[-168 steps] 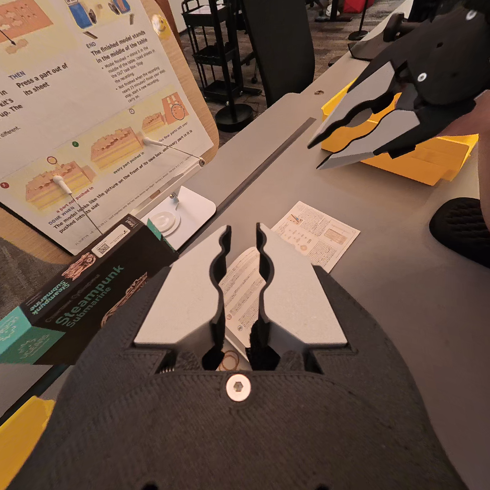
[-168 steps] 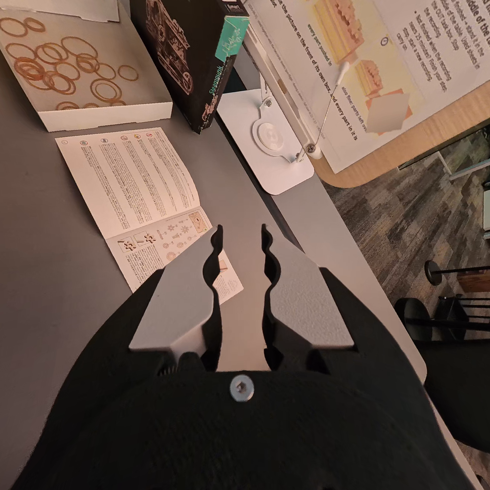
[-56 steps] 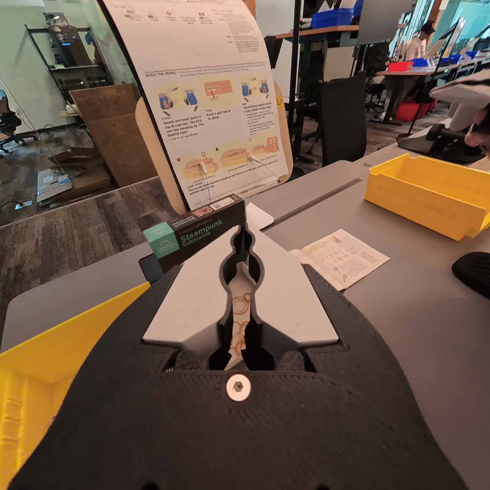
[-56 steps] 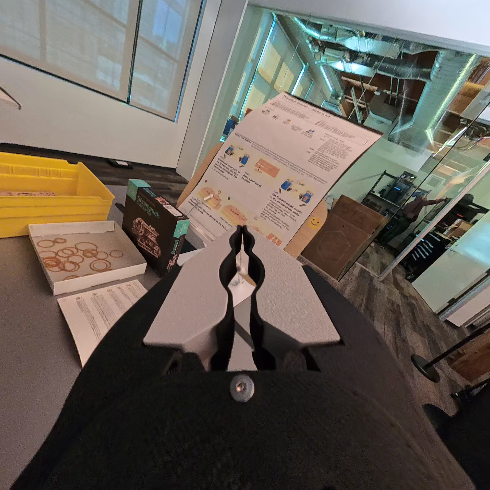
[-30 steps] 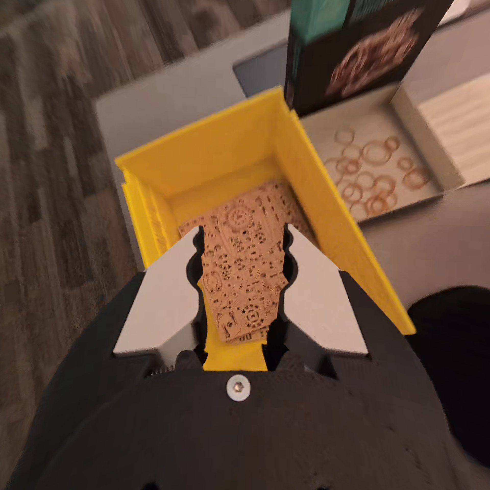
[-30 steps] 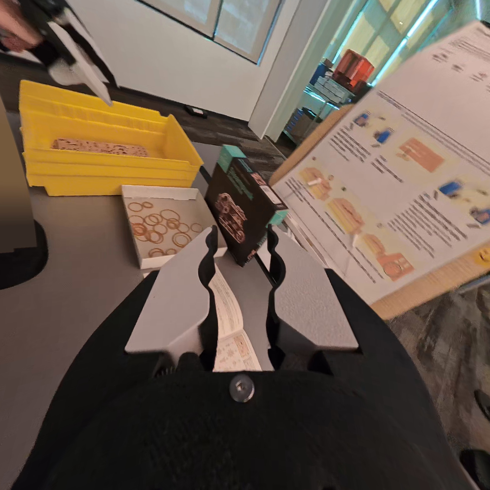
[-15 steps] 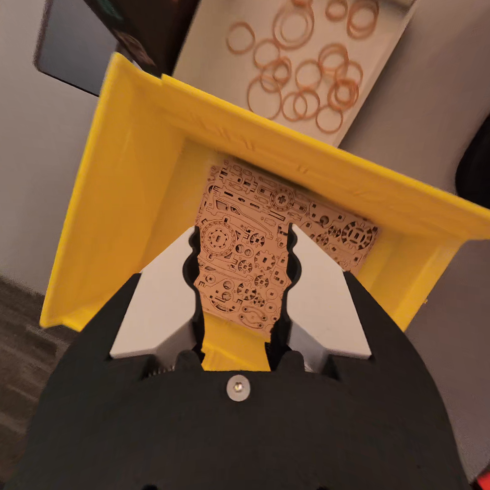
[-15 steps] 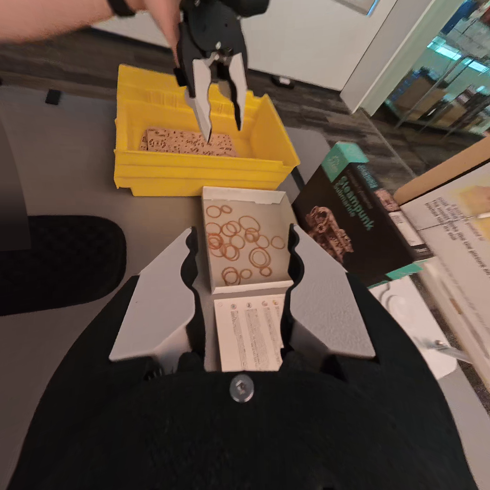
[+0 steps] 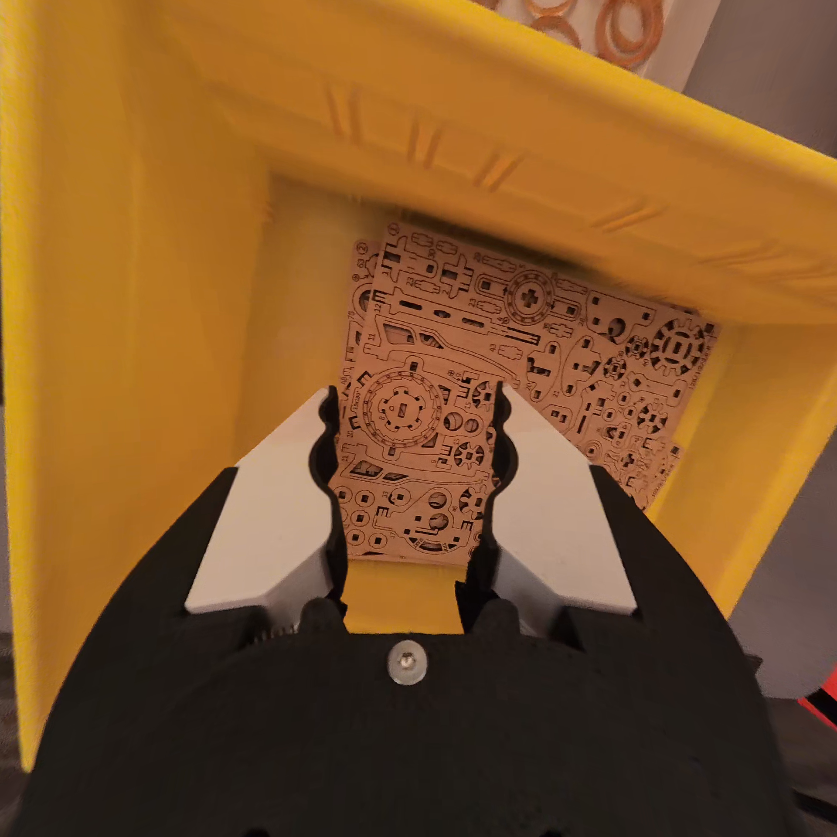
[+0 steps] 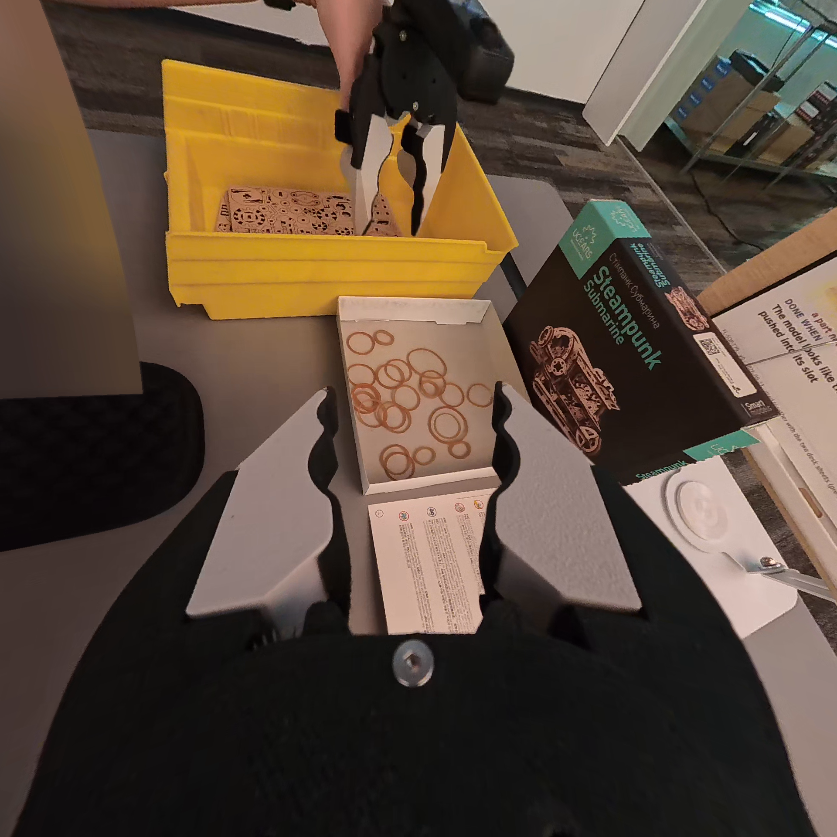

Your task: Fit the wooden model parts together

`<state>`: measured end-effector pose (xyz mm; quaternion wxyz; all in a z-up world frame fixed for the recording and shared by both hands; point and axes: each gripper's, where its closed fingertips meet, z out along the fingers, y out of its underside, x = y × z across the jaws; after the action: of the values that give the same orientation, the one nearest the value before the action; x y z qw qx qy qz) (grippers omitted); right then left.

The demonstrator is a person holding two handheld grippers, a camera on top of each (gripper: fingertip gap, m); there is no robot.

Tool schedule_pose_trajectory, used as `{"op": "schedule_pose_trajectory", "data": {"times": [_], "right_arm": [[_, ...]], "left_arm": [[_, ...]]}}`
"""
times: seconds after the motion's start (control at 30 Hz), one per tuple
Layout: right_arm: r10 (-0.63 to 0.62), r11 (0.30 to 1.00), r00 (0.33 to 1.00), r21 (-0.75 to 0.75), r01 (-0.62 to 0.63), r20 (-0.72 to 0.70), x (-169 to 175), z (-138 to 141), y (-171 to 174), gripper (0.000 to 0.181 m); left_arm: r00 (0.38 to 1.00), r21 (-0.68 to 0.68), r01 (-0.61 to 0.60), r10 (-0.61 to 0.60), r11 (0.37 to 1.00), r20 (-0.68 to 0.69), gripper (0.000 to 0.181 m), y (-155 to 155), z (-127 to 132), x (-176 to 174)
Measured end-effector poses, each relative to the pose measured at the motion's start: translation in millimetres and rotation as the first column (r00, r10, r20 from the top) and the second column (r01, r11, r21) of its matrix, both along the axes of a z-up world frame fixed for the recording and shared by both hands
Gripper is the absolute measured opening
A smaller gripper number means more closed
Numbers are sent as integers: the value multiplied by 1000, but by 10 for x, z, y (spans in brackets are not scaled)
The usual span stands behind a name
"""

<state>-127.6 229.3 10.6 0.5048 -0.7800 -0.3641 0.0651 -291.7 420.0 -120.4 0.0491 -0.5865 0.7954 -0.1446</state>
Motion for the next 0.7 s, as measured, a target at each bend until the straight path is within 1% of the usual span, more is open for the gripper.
{"op": "schedule_pose_trajectory", "data": {"times": [0.13, 0.23, 0.33, 0.43, 0.7], "right_arm": [[-5, 1000, 1000, -14, 5, -12, 28, -23, 14, 69], [0, 1000, 1000, -17, -1, -30, 31, -17, 13, 68], [4, 1000, 999, -20, -4, -44, 31, -13, 19, 67], [4, 1000, 999, -24, -6, -48, 33, -20, 23, 67], [12, 1000, 997, -24, -14, -73, 41, 3, 8, 67]], "left_arm": [[1000, -80, 27, -27, 996, -3, 65, -29, 1, -15], [999, -126, 36, -35, 991, 11, 66, -46, 47, 18], [999, -122, 36, -38, 992, -18, 66, -9, 27, 15], [996, -136, 47, -56, 990, -63, 65, -41, -24, 26], [992, -153, 49, -65, 987, -105, 65, -30, -96, 128]]}}
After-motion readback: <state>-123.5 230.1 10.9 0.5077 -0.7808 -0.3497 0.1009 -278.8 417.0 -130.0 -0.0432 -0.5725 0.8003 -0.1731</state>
